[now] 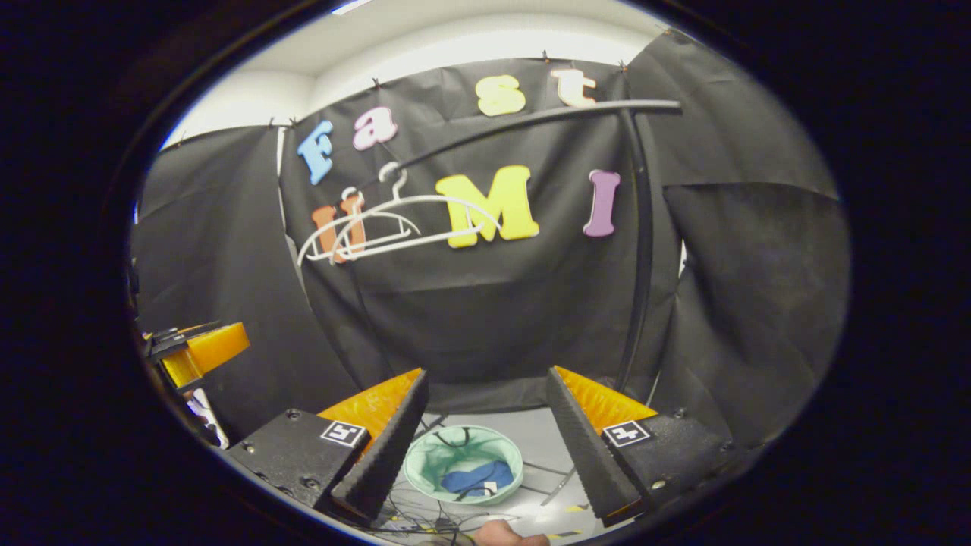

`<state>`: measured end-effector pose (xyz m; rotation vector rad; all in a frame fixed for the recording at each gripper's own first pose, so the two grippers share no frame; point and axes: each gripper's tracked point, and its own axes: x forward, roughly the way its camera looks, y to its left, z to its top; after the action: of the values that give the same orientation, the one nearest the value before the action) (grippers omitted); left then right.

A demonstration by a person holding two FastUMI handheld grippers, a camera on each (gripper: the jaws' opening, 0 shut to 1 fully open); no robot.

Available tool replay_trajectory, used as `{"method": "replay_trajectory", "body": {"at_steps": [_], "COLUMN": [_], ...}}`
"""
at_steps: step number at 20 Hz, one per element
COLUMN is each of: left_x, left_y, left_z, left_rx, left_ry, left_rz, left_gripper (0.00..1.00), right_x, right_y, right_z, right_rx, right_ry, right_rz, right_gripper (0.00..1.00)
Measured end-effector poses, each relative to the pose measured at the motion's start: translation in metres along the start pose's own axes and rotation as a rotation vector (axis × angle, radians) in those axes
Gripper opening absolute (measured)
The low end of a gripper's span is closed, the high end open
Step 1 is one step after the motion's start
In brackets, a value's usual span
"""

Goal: Grasp the clothes on the hanger with both hands and then place them into the laundry hamper below.

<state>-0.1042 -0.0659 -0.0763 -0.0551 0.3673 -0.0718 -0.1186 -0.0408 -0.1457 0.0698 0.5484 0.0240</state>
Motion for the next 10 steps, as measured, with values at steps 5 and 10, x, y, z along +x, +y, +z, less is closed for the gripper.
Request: {"method": "replay_trajectory", "body": {"at_steps": [5, 10], "left_x": [-0.052, -0.092], "left_y": [-0.008, -0.004], "left_z": [0.030, 0.083], "left_rx": [0.013, 0.038], "left_ry": [-0.142, -0.271], "left_rz": [0.033, 0.053], "left_gripper": [0.96, 0.97], "right_x": [-0.052, -0.107], "right_y": [-0.004, -0.016], "right_z": [0.043, 0.089], "right_rx": [-0.033, -0.054], "right_ry": [-0.130, -0.274], "right_rz": [0.032, 0.025], "right_gripper": [1.00, 0.98]}}
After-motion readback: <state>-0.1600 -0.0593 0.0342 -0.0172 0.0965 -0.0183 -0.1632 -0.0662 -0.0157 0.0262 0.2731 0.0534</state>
